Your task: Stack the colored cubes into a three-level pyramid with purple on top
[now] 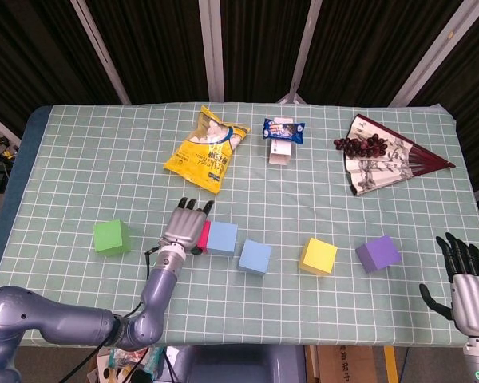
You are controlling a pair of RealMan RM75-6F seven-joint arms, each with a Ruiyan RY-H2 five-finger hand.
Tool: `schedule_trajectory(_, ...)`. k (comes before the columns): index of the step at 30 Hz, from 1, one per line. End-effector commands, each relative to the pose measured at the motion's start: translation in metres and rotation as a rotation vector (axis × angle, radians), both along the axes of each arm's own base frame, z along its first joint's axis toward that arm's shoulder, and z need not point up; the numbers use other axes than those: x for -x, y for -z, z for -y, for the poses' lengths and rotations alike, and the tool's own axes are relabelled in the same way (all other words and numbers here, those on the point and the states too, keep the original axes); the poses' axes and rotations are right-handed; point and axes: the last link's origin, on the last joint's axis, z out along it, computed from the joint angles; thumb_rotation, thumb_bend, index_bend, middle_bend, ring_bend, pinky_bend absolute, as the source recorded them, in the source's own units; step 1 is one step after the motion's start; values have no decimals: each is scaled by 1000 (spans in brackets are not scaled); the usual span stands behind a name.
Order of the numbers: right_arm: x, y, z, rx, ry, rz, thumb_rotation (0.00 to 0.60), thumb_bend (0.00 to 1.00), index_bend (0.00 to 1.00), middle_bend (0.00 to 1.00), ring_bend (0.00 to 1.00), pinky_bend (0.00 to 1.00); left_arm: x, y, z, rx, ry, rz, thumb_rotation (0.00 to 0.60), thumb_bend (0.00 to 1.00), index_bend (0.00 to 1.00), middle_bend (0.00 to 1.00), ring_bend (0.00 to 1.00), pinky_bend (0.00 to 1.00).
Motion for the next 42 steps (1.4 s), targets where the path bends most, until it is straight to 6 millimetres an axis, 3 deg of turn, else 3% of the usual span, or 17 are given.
schedule_trajectory(1, 0, 0, 0, 0, -1, 0, 600, 347, 0, 0, 0, 0, 0, 0, 0, 0, 1, -1, 600, 197, 0, 177, 63, 63)
schedule_trajectory(5, 0, 0, 0, 0, 0, 0, 600, 346, 0, 0, 0, 0, 0, -1, 0, 0, 5, 1, 600, 142, 0, 35, 21, 47)
schedule_trajectory(13, 0, 0, 0, -2, 1, -1, 600, 347, 0, 0, 0, 0, -2, -6, 2, 0, 22, 24, 600, 91, 0, 0, 2, 37)
schedule_trajectory(27, 0, 1, -1, -1, 0, -3, 600, 347, 0, 0, 0, 0, 8, -11, 7, 49, 6, 0, 600, 92, 0, 213, 2, 37)
schedule_trajectory(42, -1, 1, -1, 0, -2, -1, 600, 347, 0, 0, 0, 0, 7, -11, 11, 56, 14, 0, 600, 91, 0, 239, 3, 37)
